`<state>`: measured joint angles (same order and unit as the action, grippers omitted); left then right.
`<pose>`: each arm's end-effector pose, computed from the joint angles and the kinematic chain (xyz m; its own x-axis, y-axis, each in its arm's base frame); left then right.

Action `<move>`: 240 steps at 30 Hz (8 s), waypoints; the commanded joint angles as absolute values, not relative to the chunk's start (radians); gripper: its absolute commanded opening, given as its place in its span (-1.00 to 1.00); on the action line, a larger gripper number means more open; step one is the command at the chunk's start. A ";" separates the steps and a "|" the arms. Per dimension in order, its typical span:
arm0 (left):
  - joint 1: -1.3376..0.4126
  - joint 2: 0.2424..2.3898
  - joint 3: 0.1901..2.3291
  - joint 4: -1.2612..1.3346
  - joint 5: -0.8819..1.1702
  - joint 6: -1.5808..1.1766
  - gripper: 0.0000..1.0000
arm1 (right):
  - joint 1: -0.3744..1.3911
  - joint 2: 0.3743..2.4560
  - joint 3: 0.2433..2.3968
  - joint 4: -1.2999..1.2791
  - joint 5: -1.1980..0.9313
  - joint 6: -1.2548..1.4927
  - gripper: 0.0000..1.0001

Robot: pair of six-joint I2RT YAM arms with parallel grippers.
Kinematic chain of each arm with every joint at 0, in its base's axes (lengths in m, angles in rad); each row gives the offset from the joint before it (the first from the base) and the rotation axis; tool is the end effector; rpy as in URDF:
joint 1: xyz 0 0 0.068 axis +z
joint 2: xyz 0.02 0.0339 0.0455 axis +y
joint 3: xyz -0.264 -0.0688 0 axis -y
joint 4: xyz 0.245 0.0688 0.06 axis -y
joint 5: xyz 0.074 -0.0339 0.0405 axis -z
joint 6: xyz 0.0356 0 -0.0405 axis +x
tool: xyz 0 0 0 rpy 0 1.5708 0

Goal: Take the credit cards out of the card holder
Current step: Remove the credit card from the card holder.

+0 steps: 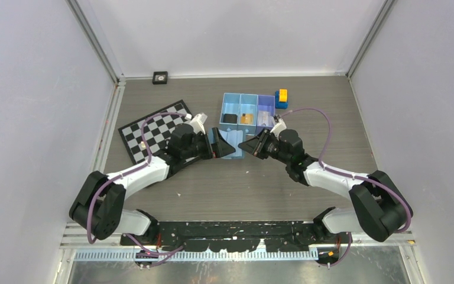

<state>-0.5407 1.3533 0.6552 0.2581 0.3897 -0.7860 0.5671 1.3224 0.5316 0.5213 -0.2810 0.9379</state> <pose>0.2383 -0.1588 0.2142 -0.8035 -0.2810 -0.5249 0.2864 0.5905 -0.7545 0.2261 0.1557 0.2086 -0.7308 0.4530 -0.5106 -0.2576 0.5097 0.8209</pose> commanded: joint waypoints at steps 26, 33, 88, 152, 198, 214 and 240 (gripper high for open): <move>-0.579 1.408 0.715 0.311 0.451 -0.739 0.97 | 0.578 1.339 0.566 0.689 -0.350 0.958 -0.99; -0.578 1.418 0.719 0.301 0.441 -0.742 0.65 | 0.583 1.338 0.566 0.692 -0.351 0.957 -0.99; -0.457 1.143 0.595 0.143 0.182 -0.811 0.67 | 0.584 1.299 0.572 0.597 -0.287 0.926 -0.99; -0.485 1.121 0.516 0.486 0.401 -0.834 -1.00 | 0.595 1.292 0.555 0.611 -0.258 0.925 0.54; -0.483 1.187 0.544 0.488 0.438 -0.838 -1.00 | 0.583 1.403 0.610 0.649 -0.383 0.955 -0.47; -0.483 1.219 0.574 0.419 0.429 -0.831 -0.70 | 0.596 1.470 0.651 0.639 -0.426 0.963 -0.98; -0.516 1.315 0.660 0.277 0.390 -0.789 -0.60 | 0.600 1.423 0.607 0.706 -0.414 0.981 -0.74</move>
